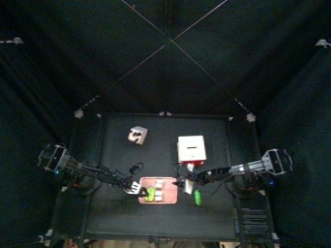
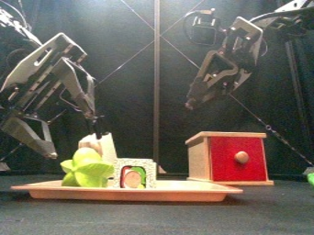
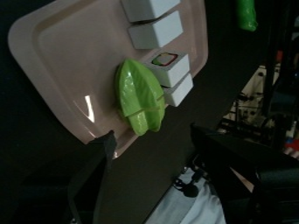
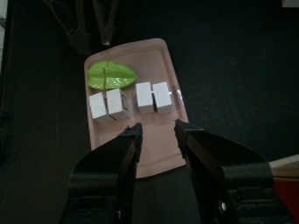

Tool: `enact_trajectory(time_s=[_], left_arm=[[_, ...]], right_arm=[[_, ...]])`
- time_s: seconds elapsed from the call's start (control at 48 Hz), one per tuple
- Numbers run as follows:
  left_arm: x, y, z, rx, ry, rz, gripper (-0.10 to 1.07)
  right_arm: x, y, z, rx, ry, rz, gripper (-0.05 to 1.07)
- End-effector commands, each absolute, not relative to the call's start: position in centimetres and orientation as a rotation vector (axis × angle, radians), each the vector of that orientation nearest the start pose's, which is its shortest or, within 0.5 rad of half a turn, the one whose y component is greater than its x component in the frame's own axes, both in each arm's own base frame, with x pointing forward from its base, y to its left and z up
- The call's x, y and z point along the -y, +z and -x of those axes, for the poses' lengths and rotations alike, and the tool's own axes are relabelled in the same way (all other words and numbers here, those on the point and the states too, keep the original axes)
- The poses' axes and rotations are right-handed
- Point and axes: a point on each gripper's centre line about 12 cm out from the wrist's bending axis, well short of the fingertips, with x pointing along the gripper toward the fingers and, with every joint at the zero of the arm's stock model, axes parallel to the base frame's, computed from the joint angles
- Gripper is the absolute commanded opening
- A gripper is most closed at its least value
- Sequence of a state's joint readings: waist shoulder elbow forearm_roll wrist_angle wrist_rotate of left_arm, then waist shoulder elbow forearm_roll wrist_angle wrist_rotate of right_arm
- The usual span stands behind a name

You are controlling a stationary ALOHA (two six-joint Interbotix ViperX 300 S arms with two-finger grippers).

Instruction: Grab drawer handle

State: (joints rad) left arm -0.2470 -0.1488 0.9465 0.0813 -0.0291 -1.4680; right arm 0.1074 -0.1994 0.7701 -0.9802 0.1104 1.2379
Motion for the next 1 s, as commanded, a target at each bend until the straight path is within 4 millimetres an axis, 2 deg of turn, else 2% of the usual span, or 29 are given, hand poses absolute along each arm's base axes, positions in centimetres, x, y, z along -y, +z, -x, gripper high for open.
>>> enact_trajectory(time_s=[0.0, 0.208, 0.458, 0.583, 0.833, 0.979], left_arm=[[7.5, 14.7, -30.5, -0.760, 0.290, 1.193, 0.99], [7.4, 15.7, -30.7, -0.733, 0.235, 1.128, 0.99], [7.6, 18.5, -31.8, -0.669, 0.105, 0.956, 0.99], [7.2, 20.0, -32.1, -0.618, 0.046, 0.860, 0.99], [4.0, 24.1, -32.3, -0.406, -0.107, 0.690, 0.99], [1.9, 25.5, -32.1, -0.318, -0.175, 0.545, 0.99]], right_arm=[[-2.7, 21.5, -34.6, -0.586, -0.059, -0.196, 0.75], [-2.7, 21.5, -34.6, -0.586, -0.057, -0.189, 0.75], [-2.6, 21.5, -34.6, -0.586, -0.060, -0.194, 0.75], [-2.5, 21.6, -34.6, -0.583, -0.065, -0.203, 0.75], [-2.0, 22.1, -35.0, -0.569, -0.090, -0.260, 0.75], [-1.3, 22.8, -35.4, -0.549, -0.129, -0.343, 0.75]])
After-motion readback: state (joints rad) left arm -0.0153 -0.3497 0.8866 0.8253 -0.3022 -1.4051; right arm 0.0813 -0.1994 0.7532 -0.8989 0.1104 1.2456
